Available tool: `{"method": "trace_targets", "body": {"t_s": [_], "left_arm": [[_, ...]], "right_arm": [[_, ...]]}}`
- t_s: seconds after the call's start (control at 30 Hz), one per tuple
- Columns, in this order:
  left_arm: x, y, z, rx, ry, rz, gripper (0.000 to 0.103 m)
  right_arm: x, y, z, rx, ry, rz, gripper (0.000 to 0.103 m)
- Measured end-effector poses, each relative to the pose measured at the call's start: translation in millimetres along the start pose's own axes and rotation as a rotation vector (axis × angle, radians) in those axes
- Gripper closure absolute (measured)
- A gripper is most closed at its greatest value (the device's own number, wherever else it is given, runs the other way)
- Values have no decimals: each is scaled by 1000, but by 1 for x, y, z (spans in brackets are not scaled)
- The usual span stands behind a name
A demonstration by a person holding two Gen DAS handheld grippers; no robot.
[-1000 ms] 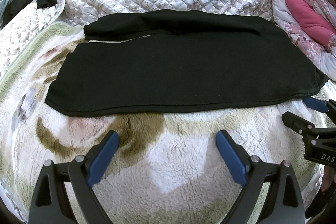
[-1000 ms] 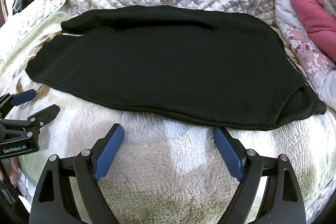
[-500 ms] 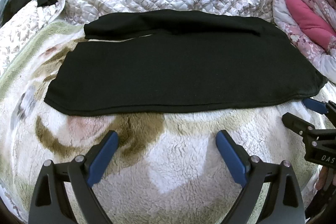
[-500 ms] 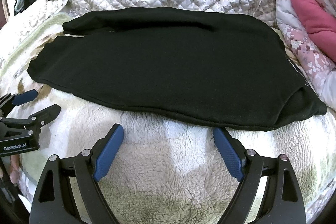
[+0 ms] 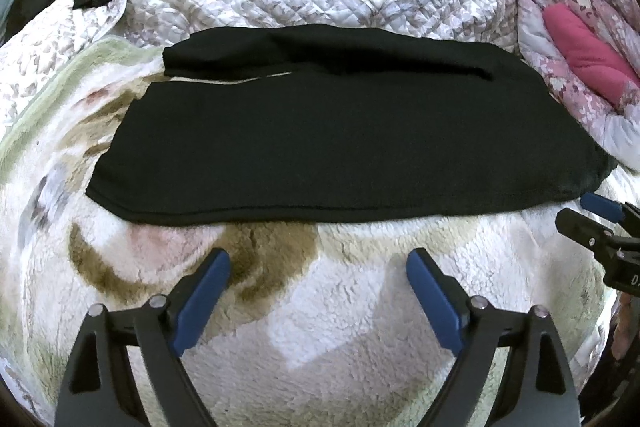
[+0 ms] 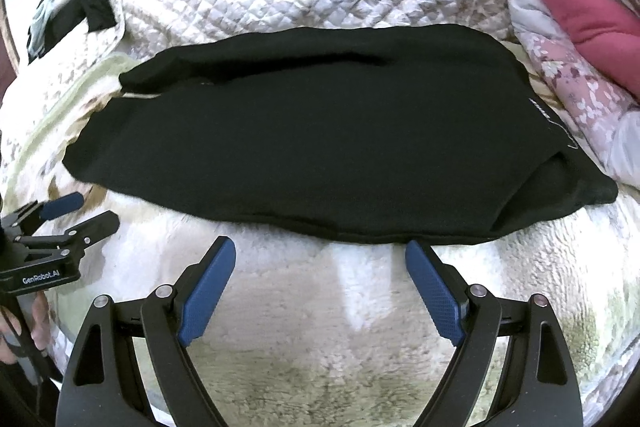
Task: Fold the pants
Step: 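Grasp the black garment edge with the left gripper while the right gripper grasps its edge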
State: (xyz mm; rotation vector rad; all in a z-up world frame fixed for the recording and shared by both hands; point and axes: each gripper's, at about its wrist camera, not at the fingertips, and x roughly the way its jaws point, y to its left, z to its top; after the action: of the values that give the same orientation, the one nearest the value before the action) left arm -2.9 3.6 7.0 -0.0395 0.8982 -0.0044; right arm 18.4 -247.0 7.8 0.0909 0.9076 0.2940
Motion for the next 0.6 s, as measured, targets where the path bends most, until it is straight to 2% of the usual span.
{"method": "trace_targets", "body": {"t_s": [0.2, 0.33, 0.47, 0.53, 0.6], "left_arm": [[-3, 20, 6, -76, -25, -13, 14], [-1, 46, 10, -191, -12, -25, 14], [0, 71, 9, -309, -5, -56, 16], [0, 77, 9, -328, -15, -39, 16], [4, 82, 10, -352, -11, -55, 16]], "right_arm": [[-8, -23, 6, 83, -26, -15, 16], [-11, -44, 9, 175, -33, -20, 16], [-20, -70, 9, 294, -67, -62, 16], [-24, -87, 7, 370, -78, -91, 16], [-26, -102, 5, 445, -95, -69, 16]]}}
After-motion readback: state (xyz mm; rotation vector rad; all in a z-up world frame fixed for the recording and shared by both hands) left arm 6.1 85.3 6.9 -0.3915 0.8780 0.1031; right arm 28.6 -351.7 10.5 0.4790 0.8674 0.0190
